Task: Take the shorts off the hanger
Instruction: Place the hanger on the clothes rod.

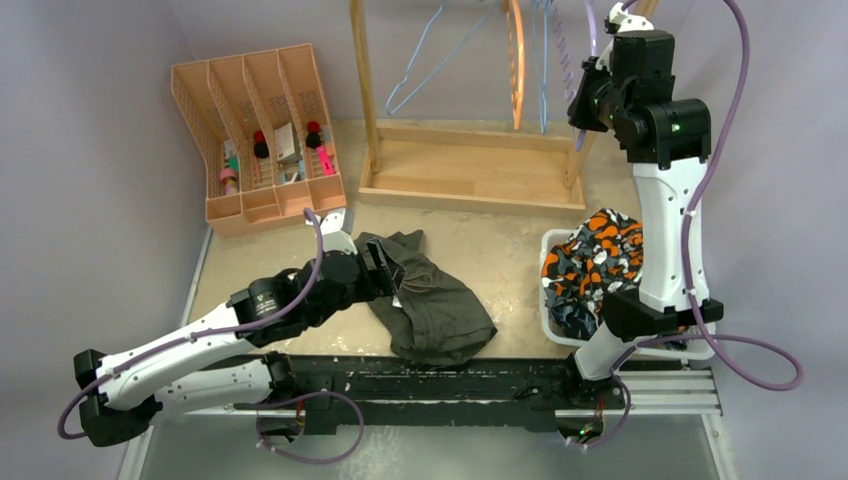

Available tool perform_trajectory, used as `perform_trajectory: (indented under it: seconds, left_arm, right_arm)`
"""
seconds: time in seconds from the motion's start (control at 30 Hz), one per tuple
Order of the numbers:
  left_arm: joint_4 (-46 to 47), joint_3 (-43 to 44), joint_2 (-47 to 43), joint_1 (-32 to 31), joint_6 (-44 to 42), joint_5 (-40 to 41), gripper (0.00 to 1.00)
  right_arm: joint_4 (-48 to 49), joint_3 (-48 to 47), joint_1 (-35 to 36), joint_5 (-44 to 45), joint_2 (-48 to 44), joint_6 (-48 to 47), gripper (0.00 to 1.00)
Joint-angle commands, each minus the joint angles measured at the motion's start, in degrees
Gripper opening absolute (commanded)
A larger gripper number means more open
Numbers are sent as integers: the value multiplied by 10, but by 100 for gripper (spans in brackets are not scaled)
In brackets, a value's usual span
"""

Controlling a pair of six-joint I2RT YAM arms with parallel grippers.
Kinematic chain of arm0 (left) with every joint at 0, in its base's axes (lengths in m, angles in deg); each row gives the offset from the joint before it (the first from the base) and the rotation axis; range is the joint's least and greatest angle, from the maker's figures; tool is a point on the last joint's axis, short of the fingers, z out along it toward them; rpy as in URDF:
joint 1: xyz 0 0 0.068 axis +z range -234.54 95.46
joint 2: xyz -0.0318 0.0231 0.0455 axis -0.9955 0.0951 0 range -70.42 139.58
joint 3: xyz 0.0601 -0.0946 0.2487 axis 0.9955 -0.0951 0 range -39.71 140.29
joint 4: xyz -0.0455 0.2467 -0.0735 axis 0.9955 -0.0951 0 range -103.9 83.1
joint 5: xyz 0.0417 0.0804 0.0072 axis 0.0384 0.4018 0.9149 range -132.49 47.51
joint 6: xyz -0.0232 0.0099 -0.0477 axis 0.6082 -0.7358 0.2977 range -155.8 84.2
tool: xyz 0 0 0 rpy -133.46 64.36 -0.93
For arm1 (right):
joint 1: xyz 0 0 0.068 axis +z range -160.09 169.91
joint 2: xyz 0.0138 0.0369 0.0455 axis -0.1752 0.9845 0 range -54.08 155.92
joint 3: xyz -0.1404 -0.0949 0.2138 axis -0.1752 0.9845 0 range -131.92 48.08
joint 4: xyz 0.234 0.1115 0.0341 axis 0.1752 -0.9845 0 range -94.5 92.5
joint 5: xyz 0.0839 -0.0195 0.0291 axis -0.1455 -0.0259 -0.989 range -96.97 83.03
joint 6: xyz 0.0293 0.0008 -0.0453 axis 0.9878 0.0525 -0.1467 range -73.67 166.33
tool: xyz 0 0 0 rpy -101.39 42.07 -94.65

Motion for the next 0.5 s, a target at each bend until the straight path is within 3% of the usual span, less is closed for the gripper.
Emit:
perform_trajectory:
  seconds: [0.0,0.47]
  left_arm:
    - [20,7,2,-2,7,-7,76]
    - [20,9,5,-2,7,-7,76]
  right_arm:
    - [25,-43,-2,-13,2,12,0]
    - [11,-77,-8,-3,38,8,0]
